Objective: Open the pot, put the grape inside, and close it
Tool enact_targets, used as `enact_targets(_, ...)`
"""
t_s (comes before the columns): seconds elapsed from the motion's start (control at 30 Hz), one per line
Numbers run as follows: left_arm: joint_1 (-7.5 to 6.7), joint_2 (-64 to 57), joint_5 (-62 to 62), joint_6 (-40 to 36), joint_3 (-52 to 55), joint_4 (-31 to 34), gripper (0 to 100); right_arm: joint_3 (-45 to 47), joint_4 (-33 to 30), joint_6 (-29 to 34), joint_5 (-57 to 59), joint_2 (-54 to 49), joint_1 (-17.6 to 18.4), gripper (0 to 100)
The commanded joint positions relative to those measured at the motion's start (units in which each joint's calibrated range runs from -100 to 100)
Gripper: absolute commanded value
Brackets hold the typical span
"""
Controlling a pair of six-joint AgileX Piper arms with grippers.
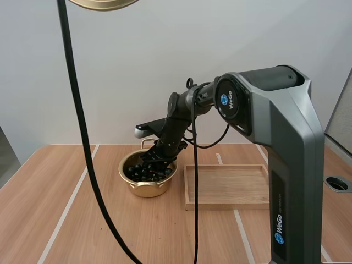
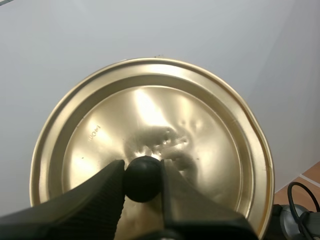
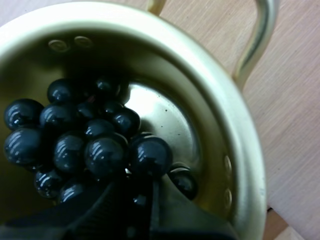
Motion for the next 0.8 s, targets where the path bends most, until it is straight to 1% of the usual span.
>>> enact_targets(0.0,-0.14,-0.18,-0.95,-0.04,-0.46,-0.99,0,-0.21,-0.22,-0.06,-0.42,0.26,0.01,0)
enact_targets(0.23,-0.14,-0.18,-0.95,-0.04,-0.46,-0.99,0,-0.21,-0.22,0.04,-0.42,0.26,0.01,0)
enact_targets(0.27,-0.14,-0.18,-0.95,-0.04,-0.46,-0.99,0,-0.21,-0.22,0.16,-0.42,0.26,0.01,9)
enact_targets(0.3,-0.14,-0.18,-0.95,-0.04,-0.46,-0.99,0,-0.21,-0.22,0.14,-0.42,0.26,0.01,23)
enact_targets(0.33,-0.14,-0.18,-0.95,-0.04,-0.46,-0.99,0,-0.21,-0.22,0.14,-0.42,0.26,0.01,41)
enact_targets(0.37,-0.14,-0.18,-0.95,-0.04,-0.46,-0.99,0,-0.21,-0.22,0.14,-0.57,0.26,0.01,62)
enact_targets(0.4,-0.14,-0.18,-0.95,-0.04,-0.46,-0.99,0,-0.33,-0.22,0.14,-0.57,0.26,0.01,79)
enact_targets(0.43,-0.14,-0.18,-0.95,-0.04,-0.46,-0.99,0,-0.70,-0.22,0.23,-0.57,0.26,0.01,98)
enact_targets(0.47,-0.14,-0.18,-0.95,-0.04,-0.46,-0.99,0,-1.07,-0.22,0.65,-0.18,0.26,0.01,100)
enact_targets(0.77,-0.14,-0.18,-0.96,-0.04,-0.46,-0.87,0,-7.45,-0.34,1.40,8.13,-0.99,0.01,100)
